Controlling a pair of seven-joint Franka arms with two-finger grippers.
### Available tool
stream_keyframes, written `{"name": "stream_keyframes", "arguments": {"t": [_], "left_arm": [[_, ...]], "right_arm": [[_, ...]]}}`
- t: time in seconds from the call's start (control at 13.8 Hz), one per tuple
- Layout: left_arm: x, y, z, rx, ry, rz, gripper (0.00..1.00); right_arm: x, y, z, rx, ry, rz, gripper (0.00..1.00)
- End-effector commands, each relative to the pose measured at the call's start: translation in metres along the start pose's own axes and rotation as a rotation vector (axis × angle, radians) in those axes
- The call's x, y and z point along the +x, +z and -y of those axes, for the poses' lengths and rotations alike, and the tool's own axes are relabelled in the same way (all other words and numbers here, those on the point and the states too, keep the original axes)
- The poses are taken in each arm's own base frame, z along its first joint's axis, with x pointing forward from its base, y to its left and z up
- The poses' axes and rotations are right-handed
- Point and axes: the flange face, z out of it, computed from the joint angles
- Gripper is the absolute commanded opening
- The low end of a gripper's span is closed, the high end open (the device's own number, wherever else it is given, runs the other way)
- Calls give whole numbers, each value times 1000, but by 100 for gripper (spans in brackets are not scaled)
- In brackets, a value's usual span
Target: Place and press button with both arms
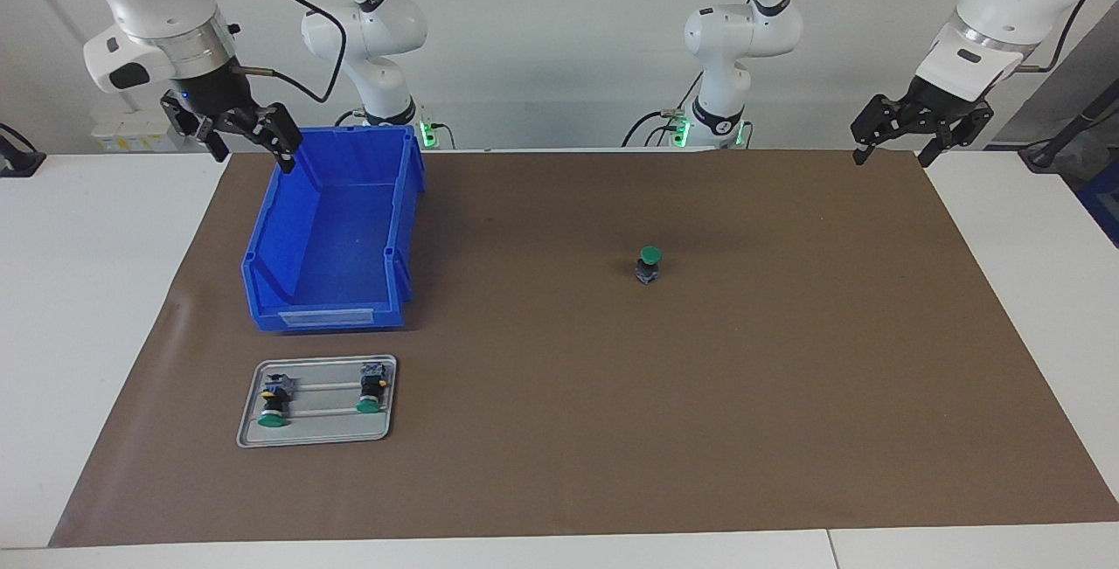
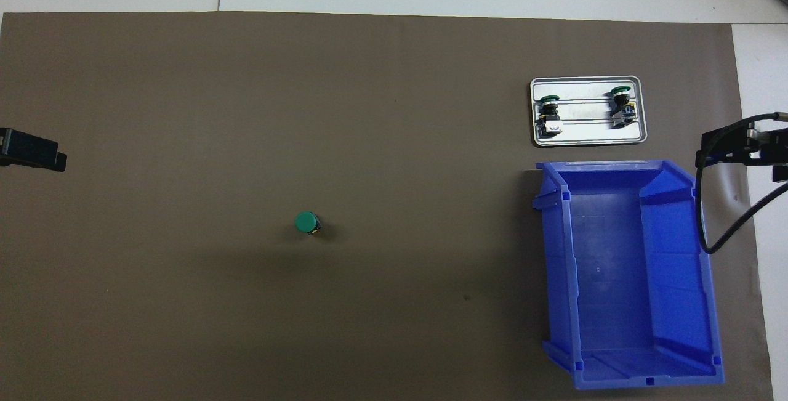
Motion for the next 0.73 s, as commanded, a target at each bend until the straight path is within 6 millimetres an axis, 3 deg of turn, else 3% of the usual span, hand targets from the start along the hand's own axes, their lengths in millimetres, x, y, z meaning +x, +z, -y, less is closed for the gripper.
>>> {"name": "stream_keyframes", "arguments": {"t": [0.0,0.07,0.22,0.29,0.44,0.65], "left_arm": [[-8,0,2,19,-7,6,100],[-8,0,2,19,-7,6,100],[-8,0,2,19,-6,6,100],[-8,0,2,19,-7,6,100],[-8,0,2,19,-7,6,100],[-8,0,2,19,-7,6,100]], "right_arm": [[-7,-3,1,26,-74,-16,100],[-11,0,8,30,-124,-12,100],[-13,3,49,57,-158,-47,100],[-17,7,75,72,-165,-48,100],[-34,18,151,83,-172,-68,100],[-61,36,236,102,-200,-74,100]]}}
